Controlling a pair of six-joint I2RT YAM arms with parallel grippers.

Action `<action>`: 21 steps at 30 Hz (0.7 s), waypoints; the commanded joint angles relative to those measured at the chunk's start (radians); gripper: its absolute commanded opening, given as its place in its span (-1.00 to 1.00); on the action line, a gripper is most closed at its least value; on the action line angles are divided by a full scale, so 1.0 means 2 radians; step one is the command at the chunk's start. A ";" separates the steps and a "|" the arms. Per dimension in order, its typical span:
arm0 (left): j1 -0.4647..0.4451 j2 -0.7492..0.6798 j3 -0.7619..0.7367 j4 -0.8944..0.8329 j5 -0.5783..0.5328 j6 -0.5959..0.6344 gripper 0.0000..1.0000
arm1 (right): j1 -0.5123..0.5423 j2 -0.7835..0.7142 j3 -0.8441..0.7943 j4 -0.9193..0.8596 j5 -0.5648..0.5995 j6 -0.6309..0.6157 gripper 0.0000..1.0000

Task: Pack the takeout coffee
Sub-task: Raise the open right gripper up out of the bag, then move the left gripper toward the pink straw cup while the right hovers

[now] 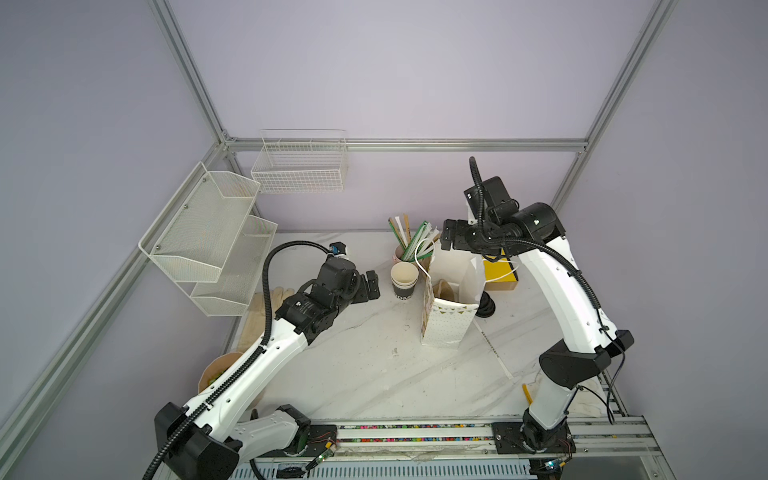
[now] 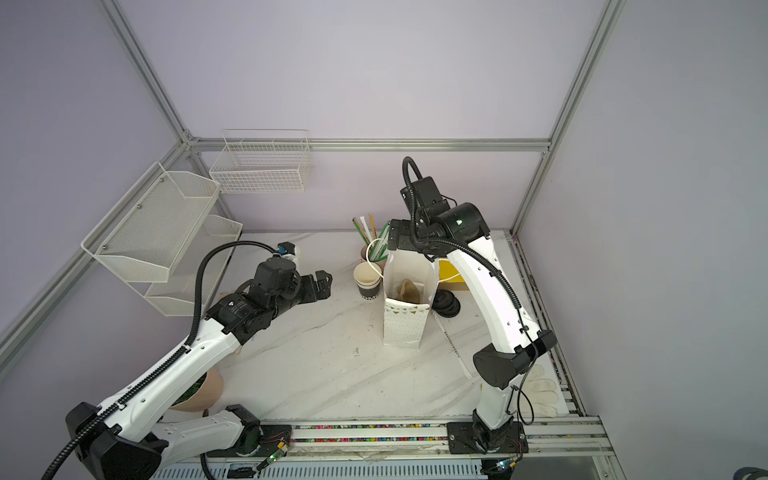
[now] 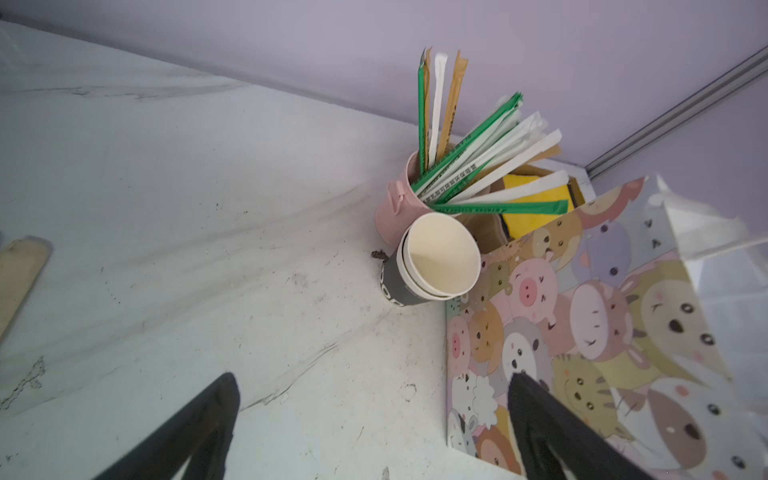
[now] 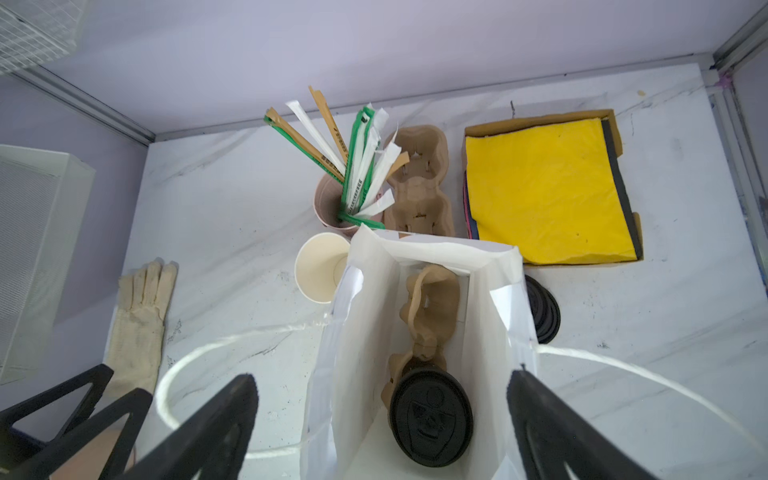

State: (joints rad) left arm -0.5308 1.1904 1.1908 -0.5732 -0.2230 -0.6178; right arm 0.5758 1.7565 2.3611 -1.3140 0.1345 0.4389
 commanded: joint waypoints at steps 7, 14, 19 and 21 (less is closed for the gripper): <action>0.044 0.148 0.172 0.087 0.066 -0.014 1.00 | -0.003 -0.128 -0.107 0.091 -0.024 -0.012 0.90; 0.064 0.259 0.247 0.130 0.117 0.001 0.87 | -0.003 -0.189 -0.167 0.124 -0.026 -0.024 0.90; 0.081 0.326 0.303 0.126 0.135 0.003 0.67 | -0.002 -0.235 -0.218 0.153 -0.042 -0.022 0.90; 0.086 0.349 0.326 0.125 0.142 0.012 0.58 | -0.003 -0.244 -0.233 0.170 -0.044 -0.022 0.90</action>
State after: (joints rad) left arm -0.3813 1.8732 1.6951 -0.3687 0.0154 -0.6247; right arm 0.5755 1.2953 1.9266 -1.0462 0.0624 0.4088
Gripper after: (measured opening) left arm 0.799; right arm 0.953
